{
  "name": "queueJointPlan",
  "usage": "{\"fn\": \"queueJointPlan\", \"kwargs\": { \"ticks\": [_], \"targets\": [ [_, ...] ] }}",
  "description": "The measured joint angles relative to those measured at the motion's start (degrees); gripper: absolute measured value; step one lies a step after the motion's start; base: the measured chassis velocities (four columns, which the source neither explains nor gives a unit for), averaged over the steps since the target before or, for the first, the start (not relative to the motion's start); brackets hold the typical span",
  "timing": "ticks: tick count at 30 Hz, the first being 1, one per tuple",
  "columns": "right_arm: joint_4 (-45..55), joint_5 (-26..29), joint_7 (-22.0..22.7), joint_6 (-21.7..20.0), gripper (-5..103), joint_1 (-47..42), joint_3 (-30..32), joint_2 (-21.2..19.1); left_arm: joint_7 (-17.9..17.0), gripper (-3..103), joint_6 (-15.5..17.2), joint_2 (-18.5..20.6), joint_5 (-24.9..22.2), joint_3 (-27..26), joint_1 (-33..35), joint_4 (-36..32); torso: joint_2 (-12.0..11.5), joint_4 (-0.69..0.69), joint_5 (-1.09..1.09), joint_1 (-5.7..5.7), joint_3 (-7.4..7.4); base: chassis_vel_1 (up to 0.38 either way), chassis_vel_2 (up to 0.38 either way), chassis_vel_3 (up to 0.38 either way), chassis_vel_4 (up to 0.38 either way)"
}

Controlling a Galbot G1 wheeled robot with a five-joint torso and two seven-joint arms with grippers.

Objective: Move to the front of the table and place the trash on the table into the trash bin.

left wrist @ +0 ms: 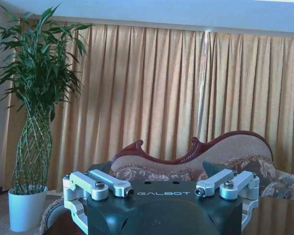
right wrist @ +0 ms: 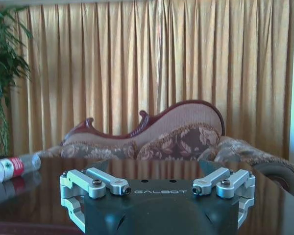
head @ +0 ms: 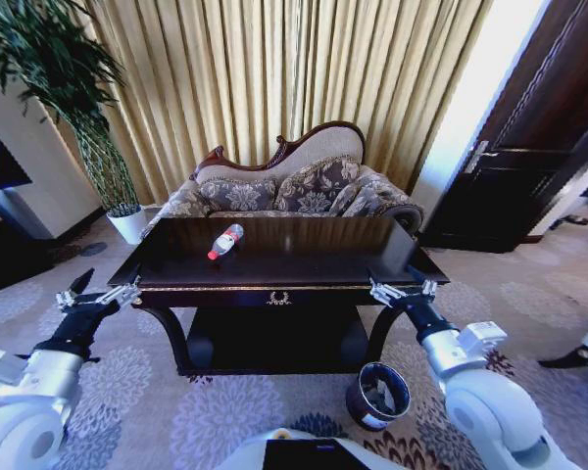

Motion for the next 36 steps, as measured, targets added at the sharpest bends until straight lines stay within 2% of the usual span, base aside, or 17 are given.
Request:
{"fn": "queueJointPlan", "kwargs": {
  "ticks": [17,36],
  "targets": [
    [-0.2,-0.1,-0.1,-0.8,100,0.2,-0.2,0.1,0.2,100,0.0,-0.1,0.0,-0.1,0.3,0.0,0.0,0.0,-0.01,-0.01,-0.01,-0.011,0.008,0.009,-0.009],
    [-0.2,-0.3,-0.2,-0.5,100,0.2,-1.4,0.5,0.3,100,0.1,-0.2,0.1,0.1,0.3,0.0,0.0,0.0,-0.02,0.0,0.0,-0.109,0.108,0.106,-0.11]
  ]
}}
